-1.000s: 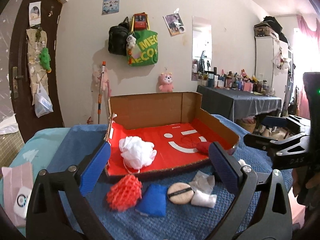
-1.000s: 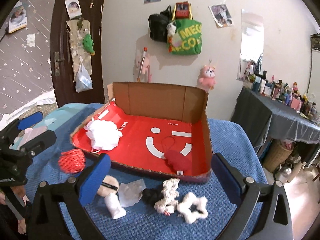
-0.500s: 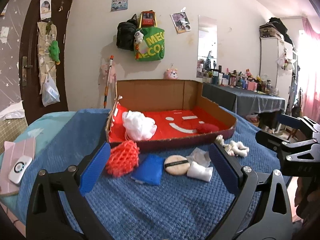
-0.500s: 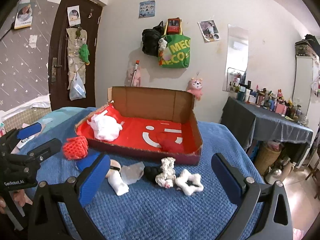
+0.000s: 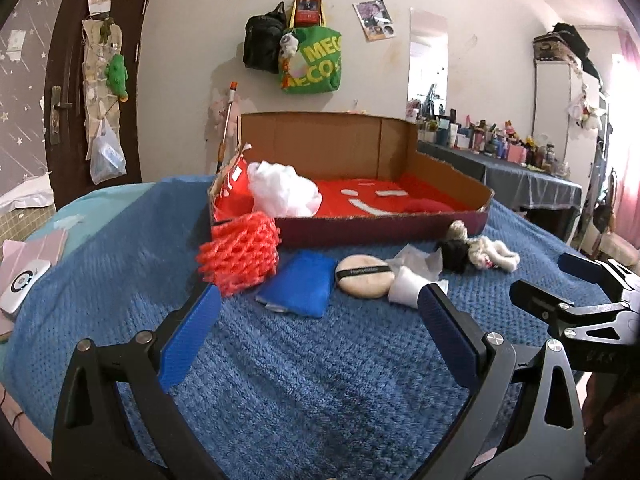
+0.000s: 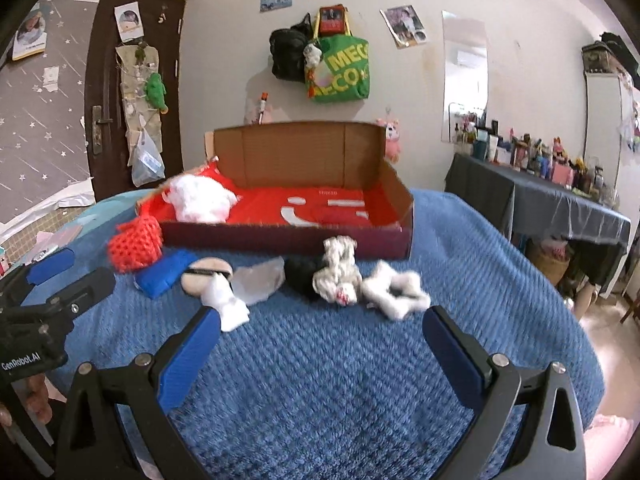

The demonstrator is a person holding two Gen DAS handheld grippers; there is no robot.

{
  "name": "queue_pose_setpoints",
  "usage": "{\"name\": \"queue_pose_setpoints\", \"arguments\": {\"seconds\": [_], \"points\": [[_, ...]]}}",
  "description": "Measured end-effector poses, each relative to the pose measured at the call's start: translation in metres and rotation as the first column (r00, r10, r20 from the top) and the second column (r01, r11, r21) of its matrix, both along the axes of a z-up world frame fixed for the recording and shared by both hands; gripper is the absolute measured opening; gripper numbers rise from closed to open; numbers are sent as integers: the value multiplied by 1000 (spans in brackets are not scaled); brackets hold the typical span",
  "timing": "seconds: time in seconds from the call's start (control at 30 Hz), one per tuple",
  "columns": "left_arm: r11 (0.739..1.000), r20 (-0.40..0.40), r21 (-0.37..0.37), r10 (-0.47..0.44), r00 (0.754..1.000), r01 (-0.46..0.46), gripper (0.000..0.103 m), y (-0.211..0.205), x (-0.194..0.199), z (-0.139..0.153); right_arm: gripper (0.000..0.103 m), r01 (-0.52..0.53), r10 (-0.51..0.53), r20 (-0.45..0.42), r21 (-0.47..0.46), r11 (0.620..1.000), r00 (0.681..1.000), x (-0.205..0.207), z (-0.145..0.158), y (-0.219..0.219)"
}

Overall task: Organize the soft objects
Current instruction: 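Withdraw both tools from the box back over the blanket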

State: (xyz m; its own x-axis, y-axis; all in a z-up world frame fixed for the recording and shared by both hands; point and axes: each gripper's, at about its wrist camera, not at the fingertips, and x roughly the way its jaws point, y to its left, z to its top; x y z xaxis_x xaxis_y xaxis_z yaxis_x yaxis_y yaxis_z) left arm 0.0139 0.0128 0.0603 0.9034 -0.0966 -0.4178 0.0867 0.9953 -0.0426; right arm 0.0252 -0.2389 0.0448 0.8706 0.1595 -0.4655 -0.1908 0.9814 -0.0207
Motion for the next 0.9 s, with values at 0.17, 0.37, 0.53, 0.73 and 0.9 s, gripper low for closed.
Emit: {"name": "queue_pose_setpoints", "arguments": {"seconds": [0.17, 0.37, 0.53, 0.73, 0.9], "points": [[1000, -27, -3, 2, 1000, -2, 101, 0, 5, -10, 103, 9, -9, -35, 5, 1000, 999, 6, -14, -2], [1000, -49, -10, 7, 999, -7, 101, 2, 13, -13, 103, 9, -8, -58, 12, 1000, 998, 13, -23, -5], [1000, -58, -13, 10, 998, -11, 101, 5, 20, -12, 103, 13, -12, -65, 14, 1000, 998, 18, -25, -7], [1000, -58, 5, 30, 998, -29, 101, 10, 31, -5, 103, 28, -26, -77, 20, 999, 997, 28, -23, -13], [999, -70, 5, 38, 997, -38, 100, 19, 48, 2, 103, 61, -59, -93, 19, 998, 994, 43, -18, -22]]}}
